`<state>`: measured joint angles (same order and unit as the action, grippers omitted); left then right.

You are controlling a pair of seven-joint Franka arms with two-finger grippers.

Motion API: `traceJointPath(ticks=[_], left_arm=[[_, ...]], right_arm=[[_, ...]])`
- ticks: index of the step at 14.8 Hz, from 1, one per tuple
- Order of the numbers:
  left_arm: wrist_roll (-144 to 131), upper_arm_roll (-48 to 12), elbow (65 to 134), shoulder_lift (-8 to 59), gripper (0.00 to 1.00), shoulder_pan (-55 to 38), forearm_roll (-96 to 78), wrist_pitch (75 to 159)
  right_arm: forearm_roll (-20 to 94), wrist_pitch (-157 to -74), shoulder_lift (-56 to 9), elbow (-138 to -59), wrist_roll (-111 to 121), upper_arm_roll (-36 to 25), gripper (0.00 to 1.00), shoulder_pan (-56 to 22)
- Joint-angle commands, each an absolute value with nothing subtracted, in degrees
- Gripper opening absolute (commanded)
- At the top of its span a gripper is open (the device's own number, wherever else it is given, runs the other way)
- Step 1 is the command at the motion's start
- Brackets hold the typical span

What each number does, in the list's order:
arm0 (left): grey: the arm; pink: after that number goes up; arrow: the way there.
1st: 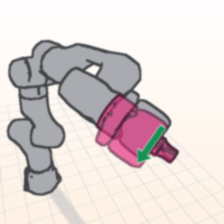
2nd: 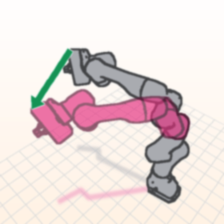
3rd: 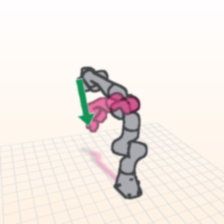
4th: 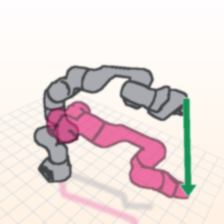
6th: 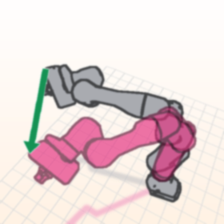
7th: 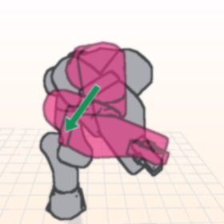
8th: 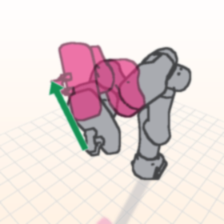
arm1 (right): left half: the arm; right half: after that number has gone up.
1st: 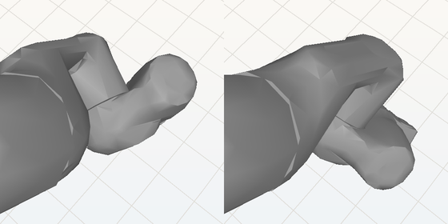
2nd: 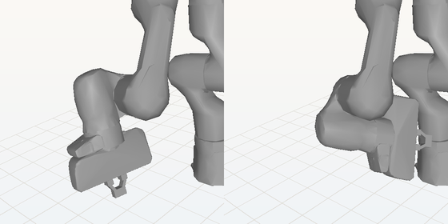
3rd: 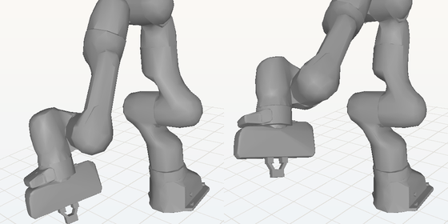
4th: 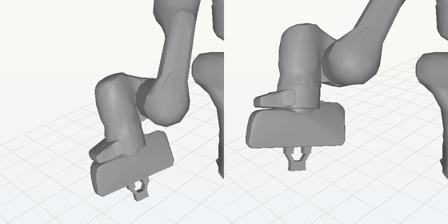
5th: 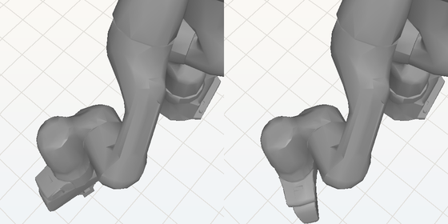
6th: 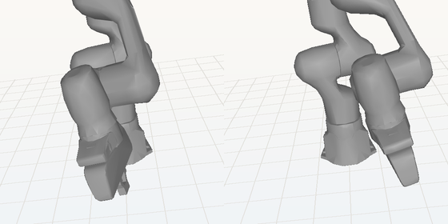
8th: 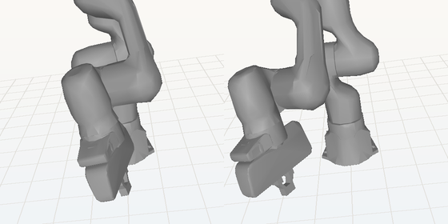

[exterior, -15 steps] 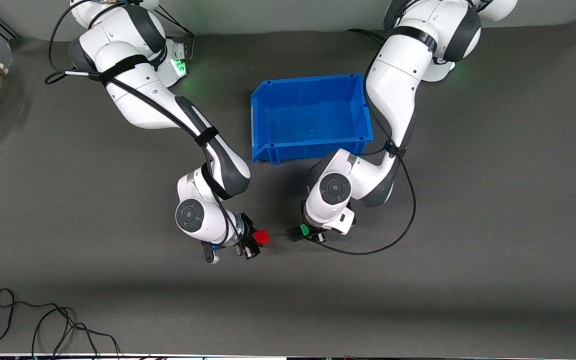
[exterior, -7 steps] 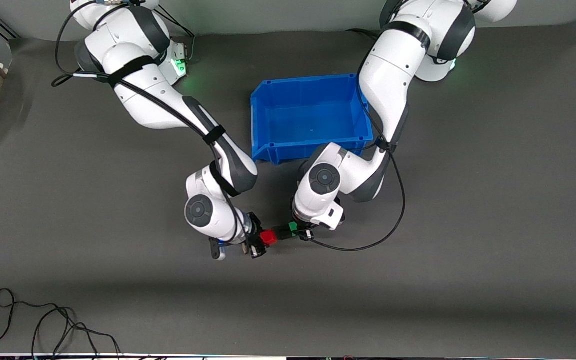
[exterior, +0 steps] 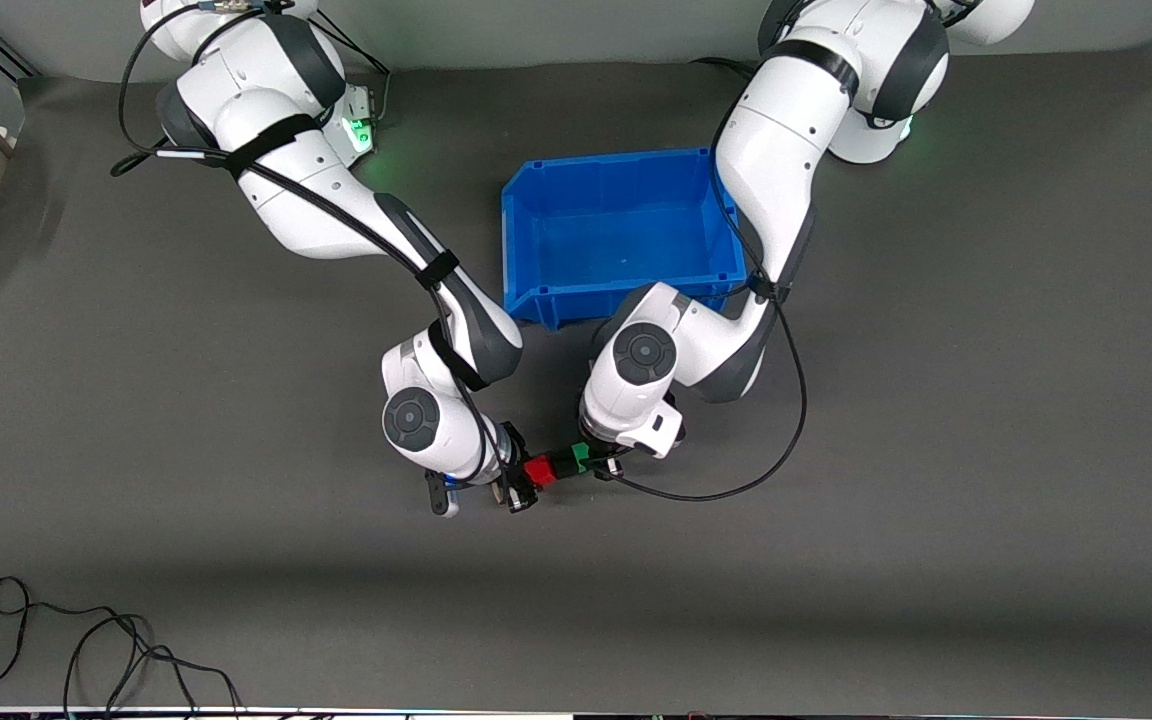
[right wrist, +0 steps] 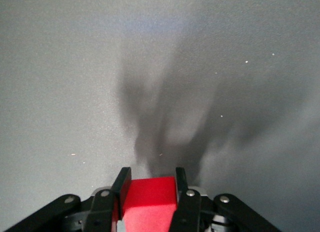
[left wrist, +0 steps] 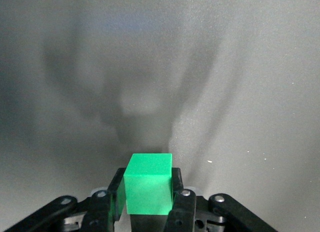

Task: Attach green and red cubes to black cube
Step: 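Press the red cube and the green cube against the black cube's sides, then open both grippers and lift them away from the joined cubes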

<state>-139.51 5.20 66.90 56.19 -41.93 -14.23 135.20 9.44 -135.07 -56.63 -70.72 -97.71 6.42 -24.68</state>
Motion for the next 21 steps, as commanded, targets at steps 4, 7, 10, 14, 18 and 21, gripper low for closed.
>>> traceJointPath(ticks=[4, 7, 10, 14, 18, 21], left_arm=[[-140.54, 5.80, 65.30, 57.13, 1.00, -42.10, -14.06, 136.67], [-140.36, 5.89, 65.39, 56.17, 1.00, -42.10, -9.60, 135.36], [-136.00, 5.98, 65.56, 51.87, 1.00, -40.35, -4.58, 130.37], [-103.35, 6.68, 70.73, 43.89, 1.00, -36.67, -5.27, 118.94], [-78.65, 6.33, 80.92, 30.70, 1.00, -28.32, -8.08, 116.10], [-58.24, 6.50, 87.96, 23.40, 1.00, -24.01, -8.09, 115.05]], right_arm=[[8.53, -135.35, -57.74, -68.64, -98.35, 5.80, 0.90, -25.05], [8.44, -135.35, -57.74, -68.56, -98.35, 5.80, 1.00, -25.05], [8.44, -134.83, -57.40, -67.15, -98.44, 5.80, 1.00, -24.96], [8.17, -125.19, -52.84, -64.61, -96.25, 5.45, 1.00, -23.13], [8.26, -111.13, -41.96, -64.16, -83.54, 5.45, 1.00, -18.74], [8.26, -96.73, -32.37, -64.51, -68.00, 5.54, 1.00, -13.82]])
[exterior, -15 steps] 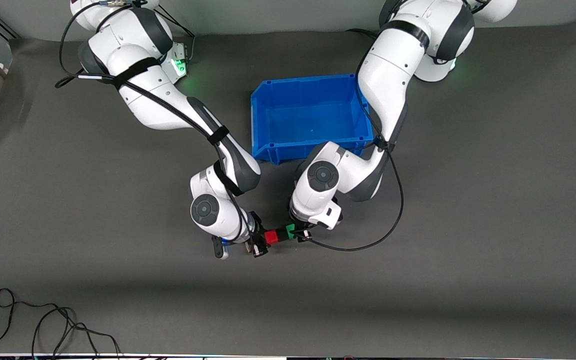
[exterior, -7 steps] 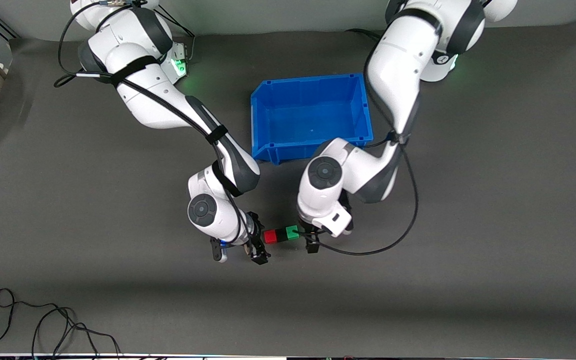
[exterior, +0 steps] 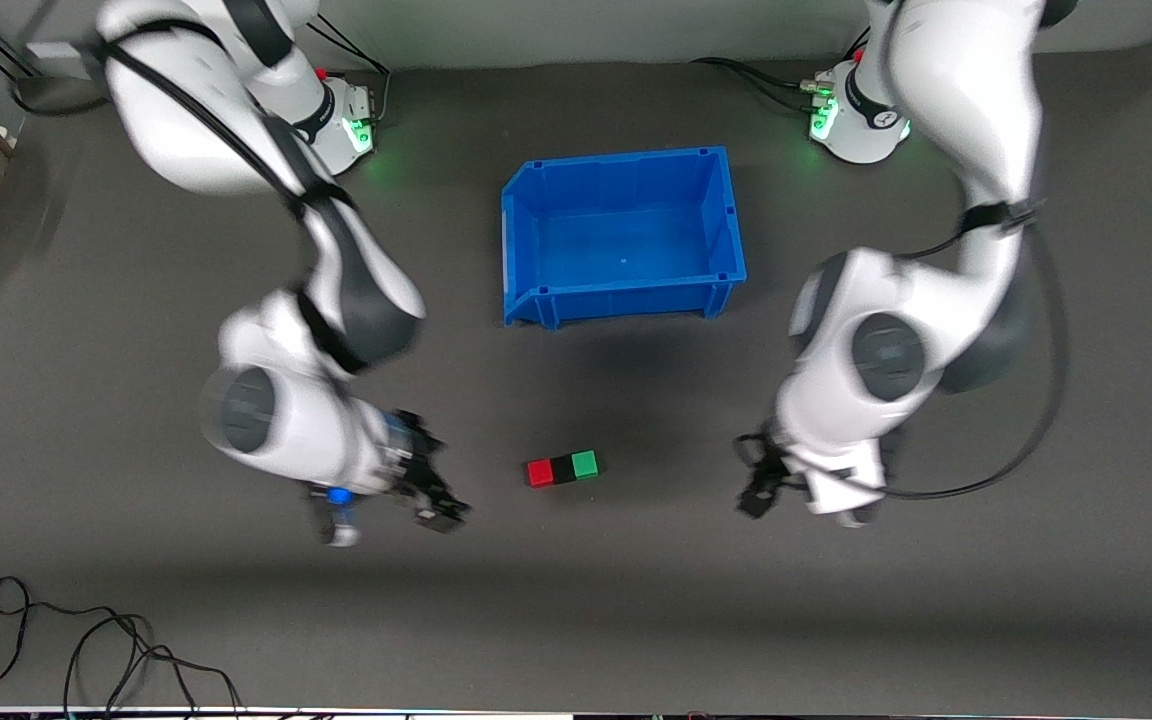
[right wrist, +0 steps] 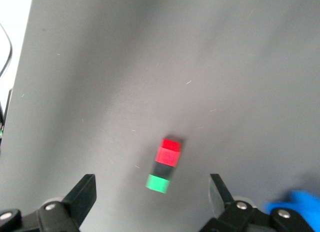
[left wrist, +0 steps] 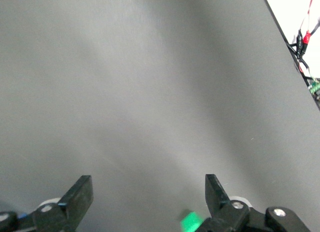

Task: Attach green and red cubes to black cube
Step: 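Open both grippers and lift them away from the joined cubes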

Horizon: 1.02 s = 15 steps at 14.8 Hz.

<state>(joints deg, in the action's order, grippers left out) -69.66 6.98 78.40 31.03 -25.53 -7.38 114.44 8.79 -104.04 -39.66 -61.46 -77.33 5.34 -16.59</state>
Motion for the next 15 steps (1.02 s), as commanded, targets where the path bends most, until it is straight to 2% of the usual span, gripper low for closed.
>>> traceJointPath(ticks=[1, 4, 7, 12, 15], left_arm=[[-51.31, 6.50, 89.28, 21.90, 1.00, -22.08, -8.09, 114.96], [-35.65, 6.50, 93.58, 16.37, 1.00, -17.95, -8.09, 113.73], [-25.68, 6.77, 98.43, 9.95, 1.00, -14.86, -7.82, 112.77], [-12.33, 7.12, 97.82, 2.30, 1.00, -9.15, -7.21, 98.46], [-10.11, 6.77, 100.45, -1.74, 1.00, -9.31, 0.05, 97.30]], right_arm=[[8.09, -92.42, -29.65, -64.69, -62.63, 5.45, 1.00, -12.49], [7.56, -80.80, -23.57, -64.95, -45.41, 2.22, 1.00, -9.76], [1.34, -74.37, -19.44, -65.83, -23.20, -0.70, 1.00, -9.93], [-1.23, -73.74, -15.82, -70.83, -11.70, -2.99, 1.00, -10.02], [-1.23, -78.90, -11.88, -77.57, -11.16, -2.99, 1.00, -10.19]])
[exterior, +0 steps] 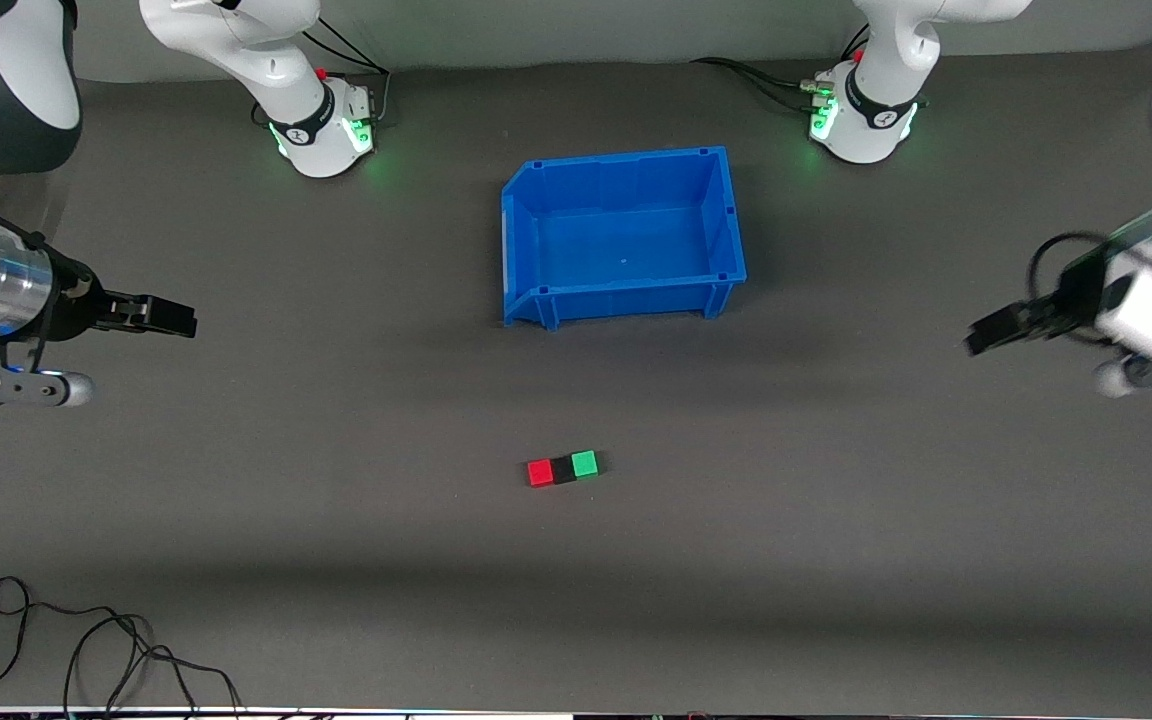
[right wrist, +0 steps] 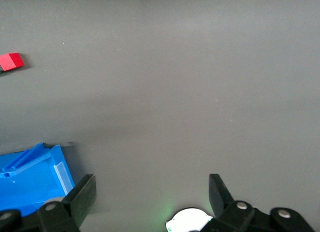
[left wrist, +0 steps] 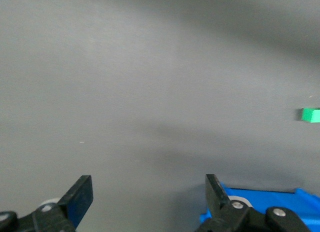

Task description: Attach green and red cubes to black cube

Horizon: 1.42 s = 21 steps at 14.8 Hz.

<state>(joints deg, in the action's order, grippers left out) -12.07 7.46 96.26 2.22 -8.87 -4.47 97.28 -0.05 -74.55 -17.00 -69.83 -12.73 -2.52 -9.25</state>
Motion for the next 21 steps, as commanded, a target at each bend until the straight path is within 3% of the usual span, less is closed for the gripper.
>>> traceJointPath(ticks=[1, 4, 10, 14, 17, 21], left_arm=[[-10.11, 5.90, 102.37, -3.24, 1.00, -10.36, 1.57, 98.86], [-11.95, 4.31, 99.60, -1.59, 1.00, -11.78, 2.11, 99.24], [-11.51, 4.65, 98.96, 0.26, 1.00, -10.47, 2.02, 99.40], [-10.64, 4.57, 98.88, 1.76, 1.00, -4.22, -0.70, 100.90], [-10.20, 4.40, 98.44, 1.58, 1.00, -4.83, -0.70, 98.88], [-9.15, 4.22, 97.91, 1.32, 1.00, -4.66, -0.09, 97.47]], right_arm=[[-1.23, -82.49, -9.17, -81.78, -11.08, -2.99, 1.00, -10.20], [-1.32, -90.07, -4.49, -89.46, -11.07, -3.08, 1.00, -10.19], [-3.07, -92.72, -4.31, -90.08, -11.07, -3.43, 1.00, -10.46], [-3.08, -94.57, -3.78, -90.53, -11.07, -3.17, 1.00, -10.11], [-2.81, -93.78, -1.77, -92.53, -7.14, 1.30, 1.00, -3.89], [-2.72, -95.35, 1.05, -96.41, -7.38, 1.49, 1.00, -3.08]])
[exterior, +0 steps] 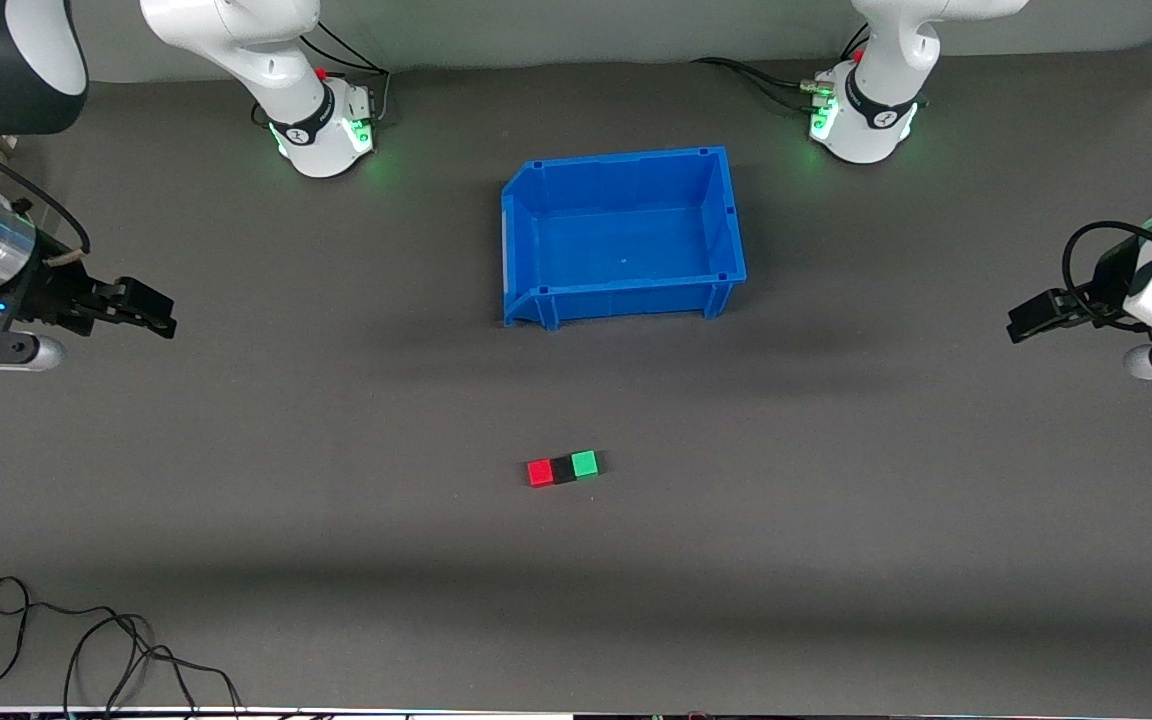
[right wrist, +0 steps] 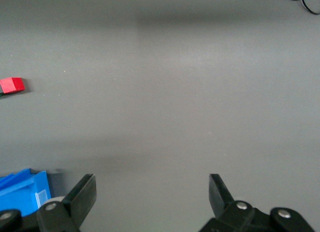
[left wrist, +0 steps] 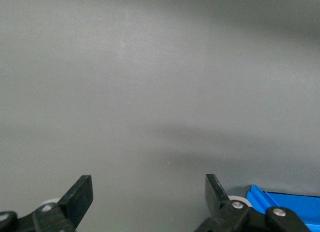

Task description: Attach green and red cubes to black cube

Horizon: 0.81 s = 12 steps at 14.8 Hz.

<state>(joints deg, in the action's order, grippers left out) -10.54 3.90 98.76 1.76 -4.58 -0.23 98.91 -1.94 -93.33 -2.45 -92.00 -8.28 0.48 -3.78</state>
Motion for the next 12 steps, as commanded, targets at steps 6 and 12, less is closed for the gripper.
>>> traceJointPath(ticks=[6, 12], left_arm=[[-7.56, 4.22, 97.91, 1.23, 1.00, -4.57, -0.09, 97.74], [-6.24, 4.22, 97.56, 2.72, 1.00, -5.01, -0.09, 97.56]], right_arm=[[-2.11, -96.59, 2.29, -96.33, -7.65, 1.67, 1.00, -3.43], [1.05, -96.42, 2.11, -96.06, -8.96, 1.93, 1.00, -3.25]])
